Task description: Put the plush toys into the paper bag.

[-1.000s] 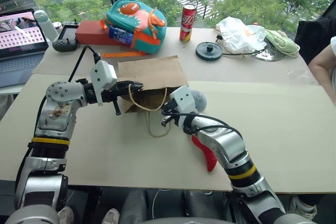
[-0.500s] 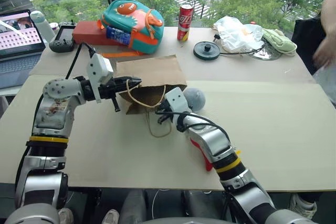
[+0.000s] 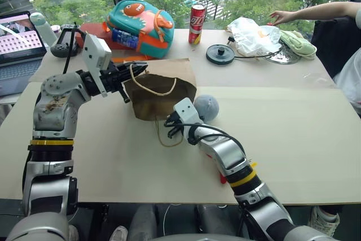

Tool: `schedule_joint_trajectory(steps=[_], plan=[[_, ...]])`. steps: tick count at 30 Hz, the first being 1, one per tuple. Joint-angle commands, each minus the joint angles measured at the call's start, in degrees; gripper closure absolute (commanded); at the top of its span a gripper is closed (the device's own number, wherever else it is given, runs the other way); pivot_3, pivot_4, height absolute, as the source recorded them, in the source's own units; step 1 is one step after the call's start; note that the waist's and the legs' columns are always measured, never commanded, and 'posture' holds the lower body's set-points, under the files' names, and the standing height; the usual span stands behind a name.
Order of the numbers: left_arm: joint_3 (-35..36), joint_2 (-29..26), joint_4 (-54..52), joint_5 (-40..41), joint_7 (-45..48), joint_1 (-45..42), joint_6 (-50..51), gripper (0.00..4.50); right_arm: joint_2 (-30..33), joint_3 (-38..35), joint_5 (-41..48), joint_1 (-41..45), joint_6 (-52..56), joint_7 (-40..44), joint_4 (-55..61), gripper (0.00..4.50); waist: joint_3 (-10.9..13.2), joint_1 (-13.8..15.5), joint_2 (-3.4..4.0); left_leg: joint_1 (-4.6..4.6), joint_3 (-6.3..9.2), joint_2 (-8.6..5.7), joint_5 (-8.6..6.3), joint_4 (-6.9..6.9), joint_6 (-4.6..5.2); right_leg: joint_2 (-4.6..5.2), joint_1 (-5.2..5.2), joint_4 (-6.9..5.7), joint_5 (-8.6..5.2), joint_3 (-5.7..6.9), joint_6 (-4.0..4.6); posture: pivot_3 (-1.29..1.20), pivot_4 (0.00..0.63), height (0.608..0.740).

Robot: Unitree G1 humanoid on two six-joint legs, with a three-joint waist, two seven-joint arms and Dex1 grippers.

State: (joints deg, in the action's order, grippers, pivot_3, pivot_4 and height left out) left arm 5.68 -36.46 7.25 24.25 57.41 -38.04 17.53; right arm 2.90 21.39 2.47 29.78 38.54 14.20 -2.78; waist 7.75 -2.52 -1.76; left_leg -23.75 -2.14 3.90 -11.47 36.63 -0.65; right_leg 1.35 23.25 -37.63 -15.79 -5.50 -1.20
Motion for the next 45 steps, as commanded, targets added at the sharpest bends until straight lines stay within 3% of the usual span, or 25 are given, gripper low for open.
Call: schedule_joint_trajectory(steps=[1,5,10,13,18,27,37,38,39,45], plan=[[0.93,-0.26,-2.05,0.50,-0.25,-0.10,-0.34,4.50,-0.36,-3.88,1.66,0.49,-0.28,0.69,7.24,4.49,0.01,0.01,0.01,0.00,0.00,0.00,0.00,0.00,0.00,0.00,0.00,0.00,0.00,0.00,0.00,0.00,0.150,0.728],[1.05,-0.34,-1.89,0.57,-0.31,-0.25,-0.27,4.50,-0.06,-6.87,5.02,-0.47,2.95,2.61,15.42,4.49,0.01,0.07,0.01,-0.04,0.01,-0.01,0.00,0.00,0.00,0.00,0.02,0.02,0.00,0.00,0.00,0.00,0.150,0.728],[1.28,-0.13,-1.04,0.44,-0.43,-0.34,-0.90,4.50,4.92,-9.55,11.08,-6.03,12.83,6.41,30.89,4.49,0.01,0.30,0.01,-0.04,0.03,-0.02,0.00,-0.14,0.00,0.01,0.01,0.07,0.00,0.01,0.00,0.00,0.150,0.728],[1.39,-0.12,-0.76,0.45,-0.41,-0.19,-1.13,4.50,6.37,-15.36,13.85,-5.84,16.67,5.83,34.01,4.49,0.01,0.27,0.01,-0.05,0.02,-0.03,0.00,-0.13,-0.01,0.02,0.01,0.11,0.00,0.00,0.00,0.00,0.150,0.728],[1.20,0.25,-0.23,0.09,-0.49,0.45,-1.94,4.50,9.01,-23.58,13.14,-3.67,19.55,2.26,29.95,3.06,0.01,0.19,0.01,0.01,0.02,-0.03,0.02,-0.13,-0.03,0.00,0.00,0.07,-0.01,0.00,0.00,0.00,0.150,0.728],[0.92,0.52,0.21,-0.06,-0.46,0.20,-2.26,4.50,10.91,-18.72,9.09,-1.65,14.51,1.62,18.27,0.04,0.02,0.04,0.01,-0.02,0.01,-0.04,0.01,-0.31,-0.03,0.00,0.06,0.19,-0.01,-0.04,0.02,0.00,0.150,0.728],[1.10,0.17,0.42,-0.19,-0.38,-0.03,-2.42,4.50,8.17,-18.27,7.19,-1.16,11.83,-0.99,9.60,0.04,0.02,0.07,0.02,-0.06,0.01,-0.04,0.01,-0.33,-0.03,0.01,0.04,0.33,-0.01,-0.03,0.02,0.00,0.150,0.728],[1.12,0.15,0.45,-0.19,-0.39,-0.02,-2.40,4.50,8.21,-18.15,7.17,-1.33,11.34,-0.81,9.85,0.54,0.02,0.07,0.02,-0.07,0.01,-0.04,0.01,-0.33,-0.03,0.01,0.04,0.35,-0.01,-0.03,0.02,0.00,0.150,0.728],[1.12,0.12,0.48,-0.22,-0.38,-0.02,-2.41,4.50,8.17,-18.07,7.17,-1.44,11.07,-0.72,10.21,0.66,0.02,0.03,0.02,-0.08,0.01,-0.04,0.01,-0.34,-0.03,0.01,0.04,0.37,-0.01,-0.03,0.02,0.00,0.150,0.728],[1.07,0.13,0.57,-0.25,-0.35,-0.07,-2.42,4.50,7.52,-18.86,7.38,-1.22,9.99,-1.32,11.74,2.68,0.02,-0.01,0.02,-0.07,0.02,-0.03,0.01,-0.36,-0.03,0.00,0.04,0.37,-0.01,-0.02,0.02,0.00,0.150,0.728]])
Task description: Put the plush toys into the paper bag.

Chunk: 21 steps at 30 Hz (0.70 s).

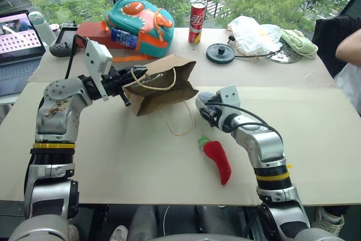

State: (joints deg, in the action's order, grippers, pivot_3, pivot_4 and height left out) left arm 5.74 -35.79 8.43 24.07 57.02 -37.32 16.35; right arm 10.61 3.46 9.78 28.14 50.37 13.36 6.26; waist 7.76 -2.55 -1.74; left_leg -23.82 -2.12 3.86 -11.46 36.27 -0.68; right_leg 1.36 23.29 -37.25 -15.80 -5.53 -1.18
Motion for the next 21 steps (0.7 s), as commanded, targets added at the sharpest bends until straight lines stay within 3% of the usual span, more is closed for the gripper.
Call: schedule_joint_trajectory(steps=[1,7,12,17,21], plan=[[1.00,-0.53,-0.58,-0.09,0.05,-0.81,-1.26,4.50,-0.16,-1.22,0.06,0.45,-1.89,-0.63,3.07,2.98,0.00,0.06,0.00,0.00,0.00,0.00,0.00,0.00,0.00,0.00,0.00,0.00,0.00,0.00,0.00,0.00,0.150,0.728],[0.95,-0.28,-0.59,-0.03,-0.08,-0.82,-1.28,4.50,2.57,-5.62,1.52,-1.07,-0.33,-0.52,10.45,2.98,0.01,0.25,0.01,-0.02,0.00,-0.01,0.00,0.00,0.00,0.01,0.00,0.03,0.00,0.00,0.00,0.00,0.150,0.728],[1.03,0.04,-0.28,0.26,-0.20,-1.14,-1.04,4.50,7.36,-9.49,9.91,-3.76,5.88,6.02,23.25,2.98,0.01,0.54,0.02,-0.07,0.00,-0.03,0.00,-0.02,0.00,0.03,0.00,0.08,0.00,0.00,0.00,0.00,0.150,0.728],[0.98,0.38,0.19,0.37,-0.25,-1.64,-0.90,4.50,8.47,-7.86,18.98,-2.82,12.88,10.29,31.34,2.98,0.02,-0.04,0.03,-0.01,0.03,0.03,0.00,-0.03,0.00,-0.05,0.00,0.04,0.00,-0.01,0.00,0.00,0.150,0.728],[1.08,0.89,0.21,0.86,-0.40,-2.36,-0.37,4.50,5.72,-3.73,20.76,0.20,16.47,8.35,31.32,2.98,0.02,0.04,0.03,0.01,0.05,0.02,0.00,0.00,0.00,-0.05,-0.03,0.02,0.00,0.00,0.00,0.00,0.150,0.728]])
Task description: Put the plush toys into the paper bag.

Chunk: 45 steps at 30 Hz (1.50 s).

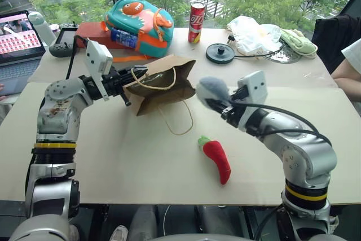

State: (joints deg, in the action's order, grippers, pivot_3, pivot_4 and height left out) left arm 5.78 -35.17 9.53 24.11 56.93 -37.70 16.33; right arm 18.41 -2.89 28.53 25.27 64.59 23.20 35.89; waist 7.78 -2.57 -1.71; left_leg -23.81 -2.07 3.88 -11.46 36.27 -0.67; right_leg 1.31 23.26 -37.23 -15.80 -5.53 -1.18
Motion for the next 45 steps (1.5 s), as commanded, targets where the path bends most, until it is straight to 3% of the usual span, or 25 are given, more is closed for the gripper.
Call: schedule_joint_trajectory(steps=[1,8,22,25,29,32,41,45], plan=[[1.19,0.39,-0.72,1.00,-0.37,-2.26,-0.18,4.50,-3.57,4.54,0.61,4.47,1.92,-3.02,-0.81,2.98,0.00,0.10,0.00,-0.01,0.00,0.00,0.00,0.02,0.00,0.00,0.00,0.00,0.00,0.00,0.00,0.00,0.150,0.728],[1.07,0.70,-1.16,1.29,-0.24,-2.32,0.31,4.50,-7.13,10.84,-5.40,11.92,-1.61,-6.99,-13.05,2.98,0.00,0.34,0.01,-0.06,0.00,-0.02,0.00,0.02,0.00,0.02,0.01,0.05,0.00,0.01,0.00,0.00,0.150,0.728],[0.56,1.08,-1.89,1.07,0.05,-1.65,0.33,4.50,-12.49,11.19,-13.27,23.67,-8.87,-10.29,-35.36,2.98,0.02,0.14,0.04,-0.09,0.01,-0.03,0.00,-0.02,0.00,0.04,0.06,0.02,0.01,0.03,0.01,0.00,0.150,0.728],[0.49,1.10,-1.91,1.00,0.08,-1.58,0.33,4.50,-14.50,9.37,-13.35,24.72,-9.71,-11.78,-36.84,2.29,0.02,0.10,0.04,-0.09,0.01,-0.03,0.00,-0.04,0.00,0.04,0.08,0.02,0.01,0.03,0.01,0.00,0.150,0.728],[0.37,1.12,-1.70,0.88,0.16,-1.66,0.26,4.50,-17.04,6.98,-13.07,25.99,-9.38,-13.13,-36.81,0.80,0.03,0.09,0.05,-0.11,0.01,-0.03,0.00,-0.07,0.00,0.04,0.11,0.02,0.01,0.03,0.01,0.00,0.150,0.728],[0.34,1.16,-1.53,0.86,0.18,-1.73,0.22,4.50,-17.56,5.71,-13.18,26.47,-8.58,-13.72,-36.27,0.06,0.03,0.11,0.05,-0.16,0.01,-0.03,0.00,-0.07,0.00,0.05,0.15,0.01,0.01,0.03,0.02,0.00,0.150,0.728],[0.42,1.29,-0.80,0.69,0.02,-2.09,-0.08,4.50,-9.52,3.24,-9.02,21.47,0.55,-8.35,-21.81,0.06,0.03,0.39,0.06,-0.35,0.04,-0.04,0.00,-0.06,0.00,0.07,0.27,0.00,0.01,0.07,0.02,0.00,0.150,0.728],[0.42,1.38,-0.66,0.68,-0.01,-2.17,-0.15,4.50,1.91,3.86,-2.63,13.70,5.17,1.07,-9.03,0.06,0.03,0.57,0.06,-0.44,0.07,-0.06,0.00,-0.10,0.01,0.09,0.27,0.01,0.02,0.11,0.01,0.00,0.150,0.728]])
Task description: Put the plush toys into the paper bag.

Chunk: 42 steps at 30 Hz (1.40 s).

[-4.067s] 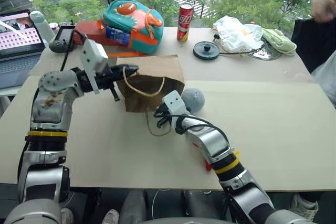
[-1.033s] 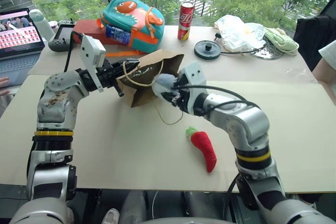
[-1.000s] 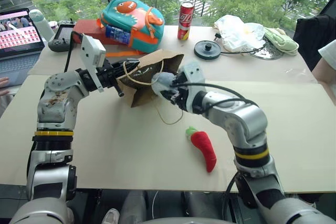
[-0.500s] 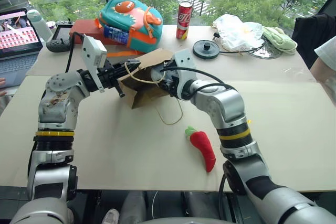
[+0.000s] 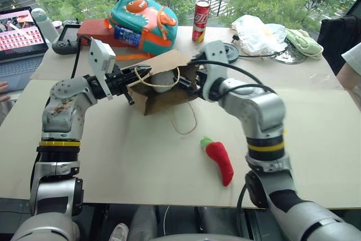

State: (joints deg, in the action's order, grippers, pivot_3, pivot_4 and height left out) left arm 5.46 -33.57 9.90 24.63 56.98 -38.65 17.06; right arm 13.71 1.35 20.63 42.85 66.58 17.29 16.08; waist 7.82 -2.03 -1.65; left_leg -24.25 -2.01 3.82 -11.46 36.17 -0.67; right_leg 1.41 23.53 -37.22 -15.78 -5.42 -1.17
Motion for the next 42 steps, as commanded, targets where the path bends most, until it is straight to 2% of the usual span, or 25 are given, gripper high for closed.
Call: schedule_joint_trajectory(steps=[1,4,7,13,20,25,26,29,32,34,38,42], plan=[[0.76,-0.22,-0.96,0.15,-0.05,-1.26,-0.90,4.50,9.95,0.25,6.41,-6.22,3.61,9.14,13.51,0.06,0.00,0.07,0.00,-0.01,0.00,0.00,0.00,-0.01,0.01,0.00,0.00,0.00,0.00,0.00,0.00,0.00,0.150,0.728],[0.78,-0.23,-0.93,0.17,0.06,-1.24,-0.95,4.50,18.58,0.32,9.04,-13.73,5.56,13.29,19.47,0.06,0.00,0.09,0.00,0.00,0.01,-0.01,-0.01,-0.01,0.02,0.00,0.00,0.10,0.00,0.00,0.00,0.00,0.150,0.728],[0.82,-0.35,-0.68,0.15,0.32,-1.30,-1.12,4.50,23.50,-1.33,11.27,-20.83,8.92,14.31,24.43,0.06,0.00,-0.04,-0.01,0.05,0.02,-0.02,-0.01,0.02,0.02,-0.01,-0.02,0.15,-0.01,-0.02,-0.01,0.00,0.150,0.728],[0.92,-0.61,-0.37,0.13,0.77,-1.29,-1.29,4.50,23.91,0.42,11.78,-30.31,13.27,10.10,30.51,0.06,0.01,-0.49,-0.01,0.31,0.04,0.02,0.00,0.11,0.01,-0.10,-0.22,0.03,-0.02,-0.09,-0.02,0.00,0.150,0.728],[0.81,-0.56,-0.20,0.07,1.03,-1.55,-1.33,4.50,22.64,3.97,8.21,-33.08,14.49,3.40,29.23,0.06,0.01,-0.27,-0.01,0.40,0.04,-0.02,0.01,0.17,0.00,-0.07,-0.35,0.08,-0.03,-0.10,-0.04,0.00,0.150,0.728],[0.75,-0.55,0.06,0.00,1.20,-1.92,-1.40,4.50,21.86,4.29,7.25,-32.85,13.93,1.57,29.21,1.41,0.01,-0.25,-0.02,0.40,0.05,-0.02,0.01,0.16,0.00,-0.07,-0.36,0.08,-0.03,-0.10,-0.05,0.00,0.150,0.728],[0.76,-0.55,0.17,0.00,1.25,-1.99,-1.44,4.50,21.81,4.25,7.43,-32.69,14.10,1.68,29.58,1.92,0.01,-0.24,-0.01,0.40,0.04,-0.02,0.01,0.16,0.00,-0.07,-0.36,0.08,-0.03,-0.10,-0.05,0.00,0.150,0.728],[0.73,-0.50,0.30,-0.03,1.27,-2.12,-1.48,4.50,21.71,4.10,7.94,-31.92,14.44,1.97,30.28,2.83,0.01,-0.23,-0.01,0.40,0.04,-0.02,0.01,0.16,0.00,-0.07,-0.36,0.09,-0.03,-0.10,-0.05,0.00,0.150,0.728],[0.61,-0.45,0.49,-0.13,1.30,-2.30,-1.55,4.50,20.74,3.52,8.50,-29.86,14.38,2.19,30.16,3.97,0.01,-0.29,-0.01,0.40,0.05,-0.02,0.01,0.16,0.00,-0.07,-0.36,0.09,-0.03,-0.10,-0.05,0.00,0.150,0.728],[0.56,-0.45,0.58,-0.19,1.31,-2.42,-1.57,4.50,19.54,3.08,8.47,-26.98,13.84,2.04,29.49,4.48,0.01,-0.29,-0.01,0.40,0.05,-0.01,0.01,0.16,0.00,-0.08,-0.35,0.08,-0.03,-0.10,-0.05,0.00,0.150,0.728],[0.44,-0.37,0.54,-0.24,1.21,-2.69,-1.48,4.50,14.36,3.94,7.17,-17.20,11.63,0.85,24.67,4.48,0.01,-0.50,-0.01,0.41,0.05,-0.01,0.01,0.17,0.00,-0.09,-0.34,0.05,-0.03,-0.11,-0.04,0.00,0.150,0.728],[0.23,-0.33,0.40,-0.32,1.27,-2.60,-1.51,4.50,9.87,8.24,4.71,-9.22,9.15,-0.39,16.78,4.48,0.00,-0.37,0.00,0.39,0.08,0.00,0.01,0.13,0.00,-0.10,-0.32,0.07,-0.03,-0.08,-0.04,0.00,0.150,0.728]])
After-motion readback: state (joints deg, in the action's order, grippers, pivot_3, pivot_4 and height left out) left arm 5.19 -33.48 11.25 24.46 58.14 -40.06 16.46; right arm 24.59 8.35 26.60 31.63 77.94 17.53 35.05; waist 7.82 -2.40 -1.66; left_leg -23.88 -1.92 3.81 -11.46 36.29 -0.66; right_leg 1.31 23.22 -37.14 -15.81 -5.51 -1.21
